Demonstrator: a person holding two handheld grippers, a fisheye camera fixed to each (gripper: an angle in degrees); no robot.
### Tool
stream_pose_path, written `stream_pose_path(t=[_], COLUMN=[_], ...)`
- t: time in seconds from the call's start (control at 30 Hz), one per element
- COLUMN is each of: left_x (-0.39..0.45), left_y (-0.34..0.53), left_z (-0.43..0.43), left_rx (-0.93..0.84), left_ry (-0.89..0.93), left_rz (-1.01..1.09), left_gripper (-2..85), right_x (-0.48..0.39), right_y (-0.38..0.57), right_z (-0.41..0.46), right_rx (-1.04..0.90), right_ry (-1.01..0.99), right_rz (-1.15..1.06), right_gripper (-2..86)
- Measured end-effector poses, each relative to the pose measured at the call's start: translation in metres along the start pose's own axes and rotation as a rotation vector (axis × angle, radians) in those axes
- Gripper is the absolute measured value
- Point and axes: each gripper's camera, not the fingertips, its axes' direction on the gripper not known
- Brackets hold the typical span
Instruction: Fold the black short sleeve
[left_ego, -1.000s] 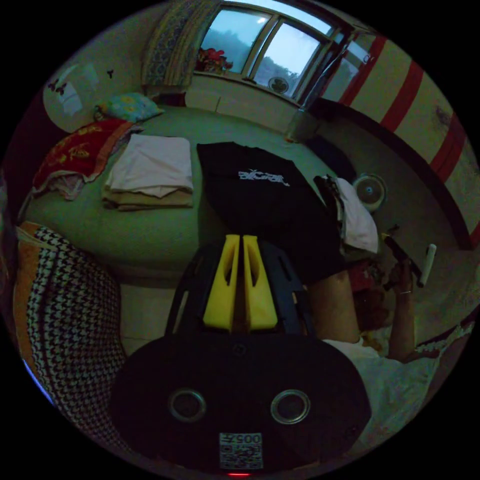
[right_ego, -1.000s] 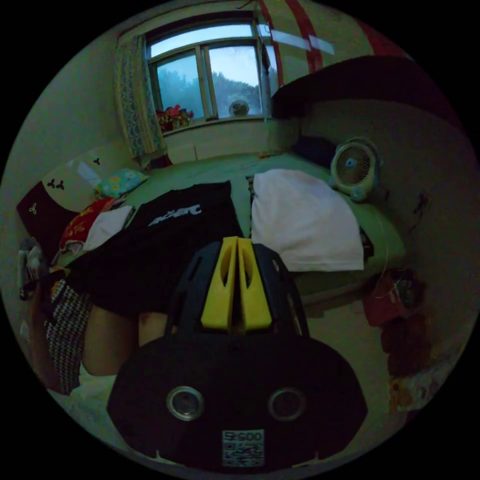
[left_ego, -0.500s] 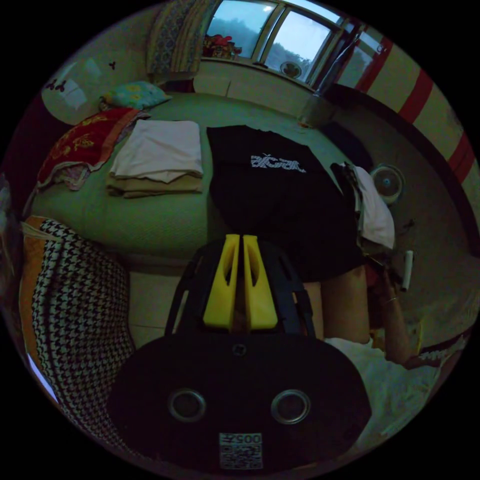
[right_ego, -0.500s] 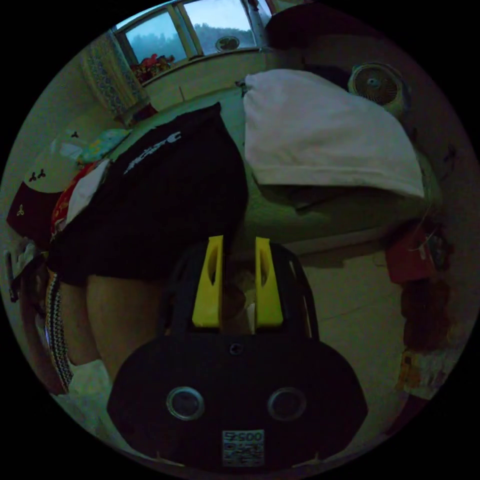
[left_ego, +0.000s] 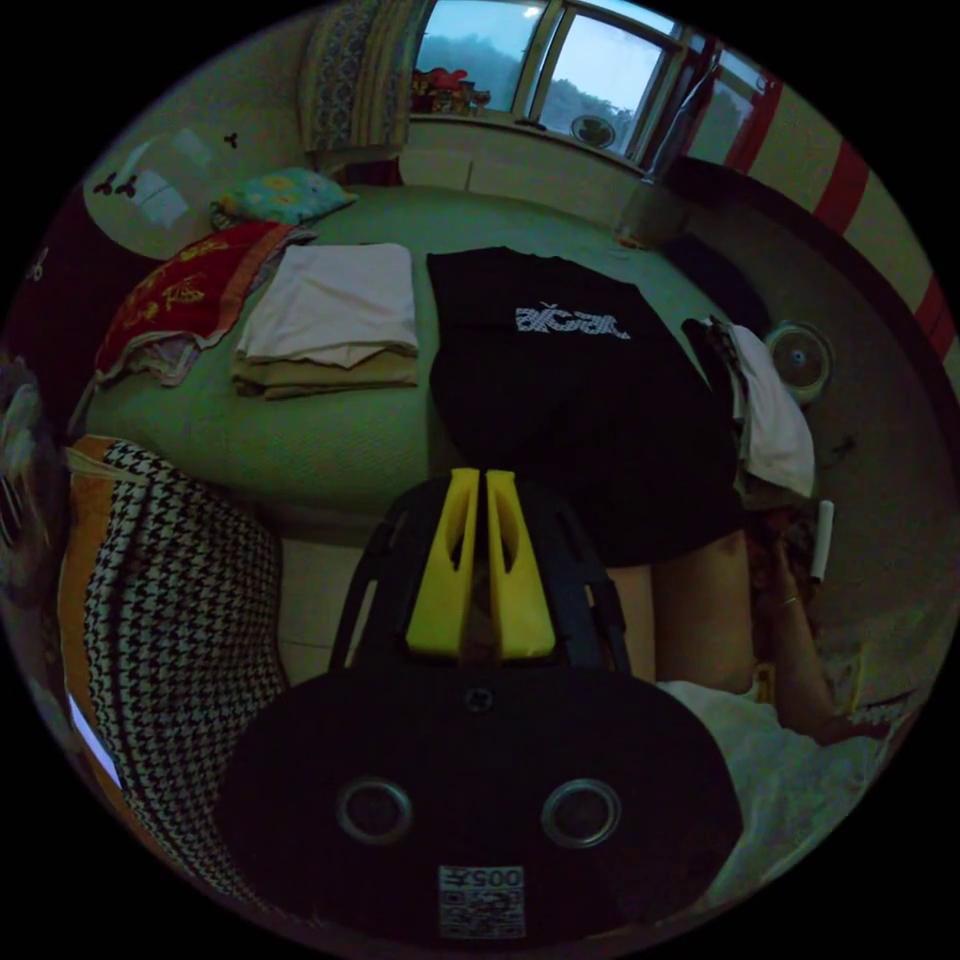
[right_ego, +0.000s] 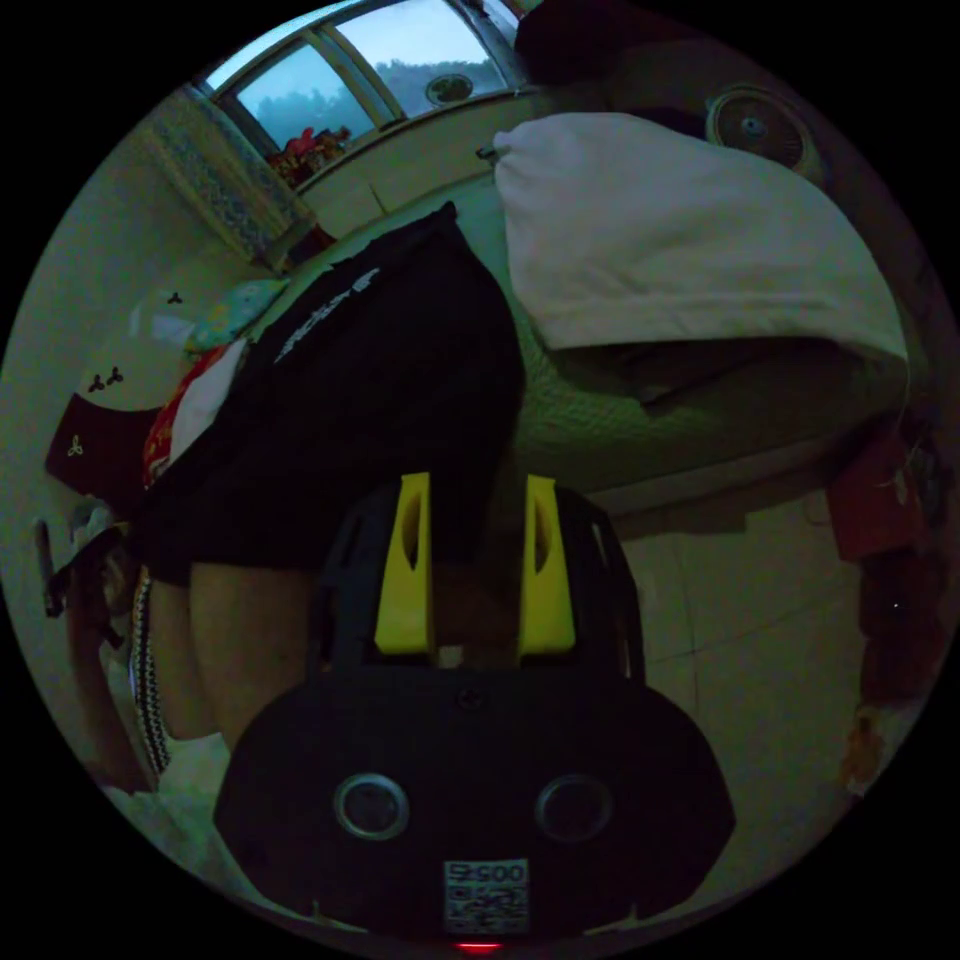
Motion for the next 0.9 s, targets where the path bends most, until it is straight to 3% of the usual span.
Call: stream_pose_path(t=[0.67,0.9], left_x=[0.05,0.059], left_y=[-0.057,-0.081], left_z=[-0.03,-0.034], left_rx=[-0.009,-0.01], left_ry=[0.013,0.006], left_rz=[-0.004,-0.002], left_gripper=[0.7,0.7], right_x=[-0.008,-0.046], right_y=[-0.052,-0.065], right_z=[0.035,0.016], right_rx=[-0.113,-0.113], right_ry=[-0.22,-0.106], right_rz=[0.092,0.022], right_gripper=[8.7,2.3])
